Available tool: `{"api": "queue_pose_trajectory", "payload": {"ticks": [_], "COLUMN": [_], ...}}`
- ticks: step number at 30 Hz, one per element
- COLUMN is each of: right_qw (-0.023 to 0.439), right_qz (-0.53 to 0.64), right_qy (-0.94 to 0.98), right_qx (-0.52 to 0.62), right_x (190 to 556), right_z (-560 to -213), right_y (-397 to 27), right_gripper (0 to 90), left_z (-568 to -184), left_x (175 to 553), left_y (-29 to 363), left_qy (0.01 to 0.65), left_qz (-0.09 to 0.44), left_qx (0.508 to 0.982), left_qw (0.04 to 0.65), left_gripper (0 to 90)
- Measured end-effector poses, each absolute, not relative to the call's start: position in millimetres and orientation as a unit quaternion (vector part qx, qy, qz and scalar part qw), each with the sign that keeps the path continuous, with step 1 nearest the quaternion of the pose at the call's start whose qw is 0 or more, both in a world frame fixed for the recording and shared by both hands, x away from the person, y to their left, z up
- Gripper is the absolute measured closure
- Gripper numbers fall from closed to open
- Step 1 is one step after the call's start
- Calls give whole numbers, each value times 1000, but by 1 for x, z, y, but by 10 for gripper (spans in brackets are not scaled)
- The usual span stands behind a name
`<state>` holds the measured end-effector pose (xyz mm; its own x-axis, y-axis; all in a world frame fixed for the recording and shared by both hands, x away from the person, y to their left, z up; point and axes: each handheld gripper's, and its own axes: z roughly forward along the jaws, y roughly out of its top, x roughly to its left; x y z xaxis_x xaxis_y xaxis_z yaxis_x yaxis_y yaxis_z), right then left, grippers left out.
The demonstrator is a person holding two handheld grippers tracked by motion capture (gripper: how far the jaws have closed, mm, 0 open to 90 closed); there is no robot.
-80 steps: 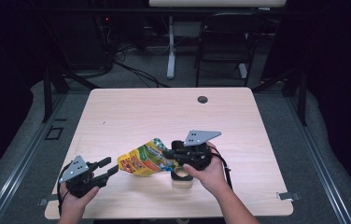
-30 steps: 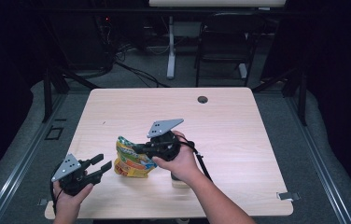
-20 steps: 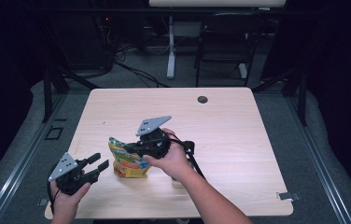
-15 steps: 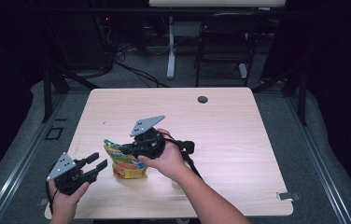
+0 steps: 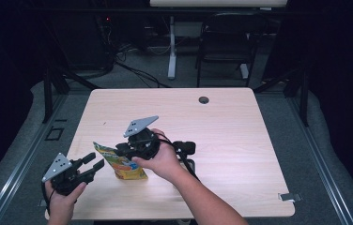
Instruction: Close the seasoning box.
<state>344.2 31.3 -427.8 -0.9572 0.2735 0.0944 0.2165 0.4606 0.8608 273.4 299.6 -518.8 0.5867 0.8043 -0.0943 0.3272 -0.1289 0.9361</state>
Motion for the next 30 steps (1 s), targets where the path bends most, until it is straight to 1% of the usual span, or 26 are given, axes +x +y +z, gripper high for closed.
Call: {"api": "queue_pose_trajectory", "payload": {"ticks": [10,21,26,30], "right_qw": [32,30,37,49], "right_qz": [510,525,531,538], "right_qy": [847,837,833,827], "right_qx": [147,149,151,154], "right_x": [340,336,333,330], "right_z": [-424,-418,-415,-414], "right_y": [29,22,15,6], "right_gripper": [652,589,561,559], "left_z": [-519,-519,-519,-520], "left_x": [274,274,274,275], "left_y": [300,302,302,302], "left_qy": [399,403,404,407], "left_qz": [224,227,227,226], "left_qx": [716,714,713,714], "left_qw": [527,525,526,523], "left_gripper": [476,468,468,470]}}
